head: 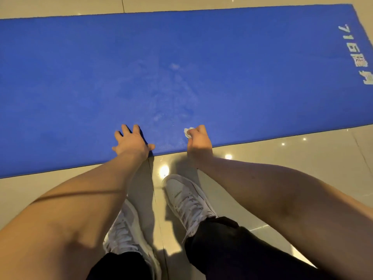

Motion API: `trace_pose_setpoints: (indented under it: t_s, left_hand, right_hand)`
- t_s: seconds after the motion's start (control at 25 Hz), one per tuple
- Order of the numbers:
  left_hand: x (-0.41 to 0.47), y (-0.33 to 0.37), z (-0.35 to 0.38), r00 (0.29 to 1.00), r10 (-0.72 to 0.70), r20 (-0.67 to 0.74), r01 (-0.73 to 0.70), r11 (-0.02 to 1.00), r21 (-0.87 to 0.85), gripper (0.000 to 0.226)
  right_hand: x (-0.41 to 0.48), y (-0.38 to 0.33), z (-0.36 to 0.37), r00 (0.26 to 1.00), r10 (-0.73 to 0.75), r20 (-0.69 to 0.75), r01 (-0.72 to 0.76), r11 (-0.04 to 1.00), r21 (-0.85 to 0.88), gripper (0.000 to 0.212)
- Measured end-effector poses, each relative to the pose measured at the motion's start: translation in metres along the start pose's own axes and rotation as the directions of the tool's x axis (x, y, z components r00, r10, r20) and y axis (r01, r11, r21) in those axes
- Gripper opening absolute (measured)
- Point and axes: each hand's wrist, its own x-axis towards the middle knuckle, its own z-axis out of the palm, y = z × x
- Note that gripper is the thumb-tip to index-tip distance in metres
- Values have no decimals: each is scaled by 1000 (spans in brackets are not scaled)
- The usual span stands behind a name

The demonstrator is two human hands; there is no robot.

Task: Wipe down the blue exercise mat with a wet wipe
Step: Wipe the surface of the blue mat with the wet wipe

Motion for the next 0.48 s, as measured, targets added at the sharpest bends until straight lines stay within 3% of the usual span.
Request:
trace_pose_setpoints:
  t_s: [0.08, 0.2, 0.28, 0.36, 0.48]
  left_hand:
    - [0, -1, -2, 1000, -3, -3, 3, 999, 33, 82]
    - [2, 3, -2, 1000, -24, -6, 25, 998, 54, 80]
    - [2, 5, -2, 999, -33, 0, 33, 998, 47, 80]
    - [1, 4, -4, 1000, -29, 0, 29, 999, 40, 80]
    - [-1, 3, -3, 1000, -29, -5, 29, 998, 47, 78]
  right_hand:
    - [-8, -26, 26, 990, -125, 67, 114, 983, 142, 12]
    - [-7, -36, 38, 969, -219, 113, 205, 971, 125, 17]
    - [0, -23, 26, 945, -324, 42, 322, 946, 46, 15]
    - [4, -1, 5, 942, -332, 50, 335, 937, -97, 12]
    - [9, 39, -29, 991, -127, 33, 131, 982, -139, 28]
